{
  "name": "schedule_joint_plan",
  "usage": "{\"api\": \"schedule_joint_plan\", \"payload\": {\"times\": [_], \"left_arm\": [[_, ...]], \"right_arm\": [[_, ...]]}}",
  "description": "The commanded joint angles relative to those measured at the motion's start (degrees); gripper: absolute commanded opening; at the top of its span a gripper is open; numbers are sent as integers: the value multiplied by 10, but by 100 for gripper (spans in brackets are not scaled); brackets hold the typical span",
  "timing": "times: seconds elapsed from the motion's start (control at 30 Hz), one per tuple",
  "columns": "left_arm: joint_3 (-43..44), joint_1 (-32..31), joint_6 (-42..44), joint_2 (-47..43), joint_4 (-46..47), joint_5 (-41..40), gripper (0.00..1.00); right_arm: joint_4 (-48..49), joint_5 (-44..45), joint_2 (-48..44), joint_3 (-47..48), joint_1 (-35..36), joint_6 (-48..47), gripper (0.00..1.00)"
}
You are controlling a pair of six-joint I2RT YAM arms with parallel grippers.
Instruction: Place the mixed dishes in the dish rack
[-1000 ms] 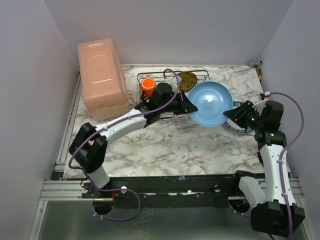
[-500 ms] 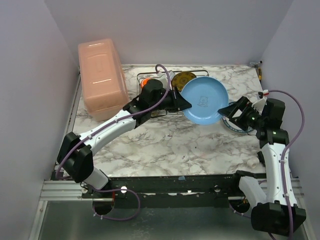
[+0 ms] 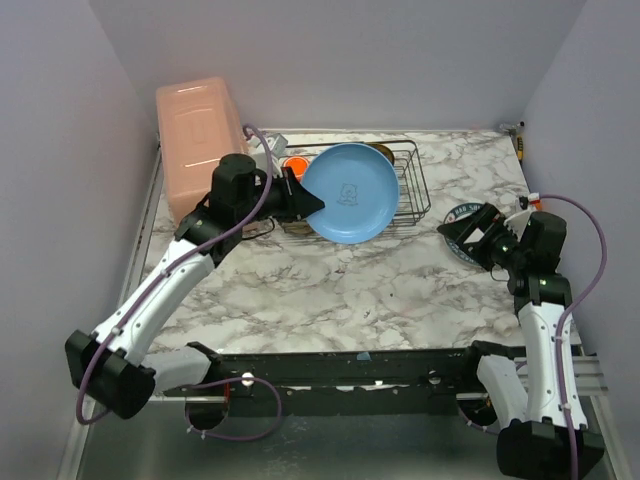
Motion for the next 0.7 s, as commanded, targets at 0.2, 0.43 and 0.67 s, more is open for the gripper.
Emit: {"api": "schedule_joint_plan", "payload": {"times": [0.2, 0.43, 0.67], "left_arm": [[-77, -5, 127, -156, -13, -81, 0], [-95, -6, 157, -165, -5, -90, 0], [-92, -6, 194, -160, -7, -54, 0]], "right_arm": [[32, -88, 71, -15, 0, -9, 100], [110, -46, 76, 42, 175, -3, 100], [114, 214, 219, 195, 486, -84, 100]]}}
